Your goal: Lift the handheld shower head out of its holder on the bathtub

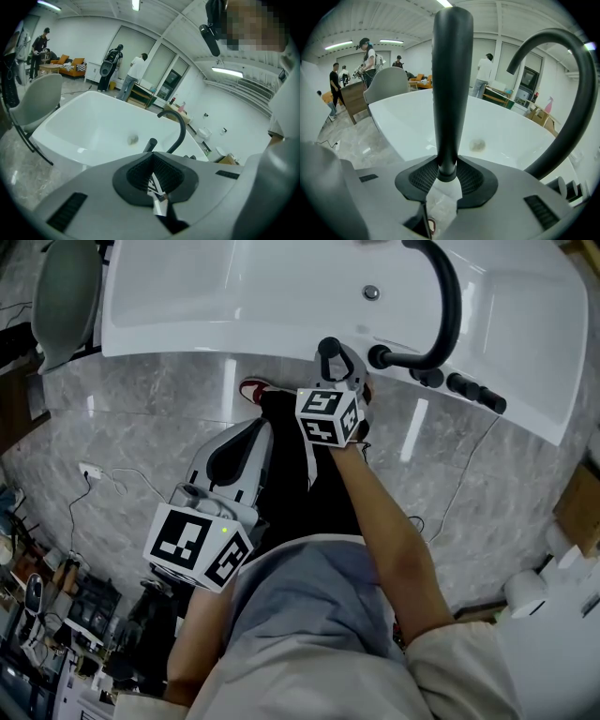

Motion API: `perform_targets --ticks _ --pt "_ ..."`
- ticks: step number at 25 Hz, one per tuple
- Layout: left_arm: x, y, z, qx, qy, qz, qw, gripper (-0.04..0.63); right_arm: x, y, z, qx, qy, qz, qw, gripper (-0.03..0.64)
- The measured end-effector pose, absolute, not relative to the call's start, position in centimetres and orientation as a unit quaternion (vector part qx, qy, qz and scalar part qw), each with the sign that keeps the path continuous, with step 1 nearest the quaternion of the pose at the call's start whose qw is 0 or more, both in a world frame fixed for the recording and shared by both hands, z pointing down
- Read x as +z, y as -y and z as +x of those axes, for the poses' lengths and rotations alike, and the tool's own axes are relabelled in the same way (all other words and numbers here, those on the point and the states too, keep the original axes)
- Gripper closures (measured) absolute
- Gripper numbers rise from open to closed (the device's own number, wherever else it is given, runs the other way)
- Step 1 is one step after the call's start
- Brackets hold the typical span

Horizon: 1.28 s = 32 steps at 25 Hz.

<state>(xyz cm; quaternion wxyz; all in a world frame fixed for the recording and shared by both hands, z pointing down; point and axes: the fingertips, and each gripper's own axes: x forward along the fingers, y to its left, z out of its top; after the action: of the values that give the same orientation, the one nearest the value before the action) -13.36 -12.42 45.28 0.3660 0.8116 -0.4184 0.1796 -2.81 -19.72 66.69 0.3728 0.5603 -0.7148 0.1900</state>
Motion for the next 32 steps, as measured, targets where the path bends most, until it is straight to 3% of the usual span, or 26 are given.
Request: perform_targets --ticks 32 --pt "42.9 11.6 -12.7 0.123 0.441 0.805 0.377 0.589 60.1 17.5 -2.0 0.185 0.757 0.513 0.360 0.485"
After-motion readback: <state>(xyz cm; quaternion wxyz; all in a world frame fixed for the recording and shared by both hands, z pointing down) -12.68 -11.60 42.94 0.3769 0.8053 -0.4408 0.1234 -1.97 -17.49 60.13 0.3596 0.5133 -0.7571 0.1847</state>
